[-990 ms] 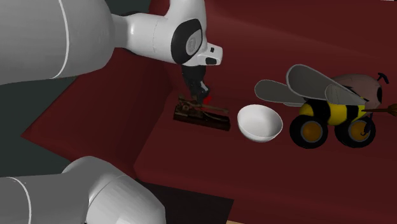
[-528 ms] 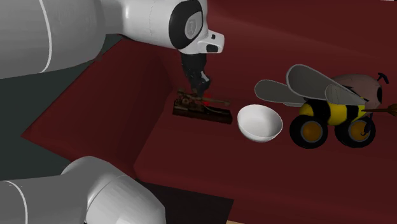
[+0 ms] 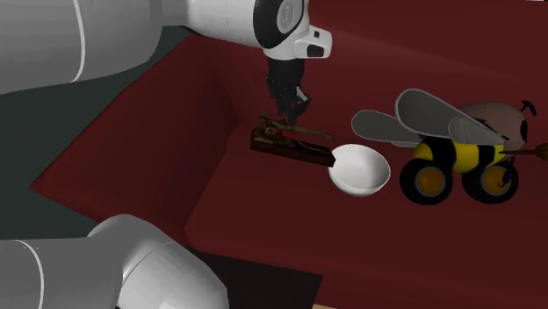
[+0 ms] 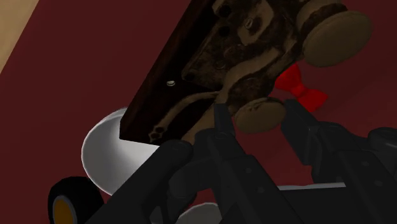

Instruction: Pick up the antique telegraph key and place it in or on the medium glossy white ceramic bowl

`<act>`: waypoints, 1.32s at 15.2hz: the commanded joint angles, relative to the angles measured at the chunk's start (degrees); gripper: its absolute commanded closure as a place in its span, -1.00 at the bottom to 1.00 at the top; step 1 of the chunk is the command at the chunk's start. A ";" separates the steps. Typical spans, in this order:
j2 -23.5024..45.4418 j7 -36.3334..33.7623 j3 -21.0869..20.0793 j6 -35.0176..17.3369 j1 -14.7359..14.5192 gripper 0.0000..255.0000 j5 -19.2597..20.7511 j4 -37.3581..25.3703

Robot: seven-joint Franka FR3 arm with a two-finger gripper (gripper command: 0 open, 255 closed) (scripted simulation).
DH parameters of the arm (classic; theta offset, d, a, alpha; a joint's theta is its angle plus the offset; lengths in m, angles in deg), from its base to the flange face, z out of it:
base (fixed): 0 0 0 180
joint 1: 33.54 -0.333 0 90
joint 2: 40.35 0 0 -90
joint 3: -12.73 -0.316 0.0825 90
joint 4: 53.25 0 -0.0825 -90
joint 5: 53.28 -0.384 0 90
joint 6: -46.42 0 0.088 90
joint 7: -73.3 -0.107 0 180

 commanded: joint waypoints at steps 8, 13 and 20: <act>11.02 10.65 7.54 2.46 3.91 1.00 1.86 -13.94; 18.12 16.21 10.96 4.49 5.69 1.00 1.31 -23.25; 18.46 16.11 11.05 -0.89 5.77 1.00 1.35 -18.22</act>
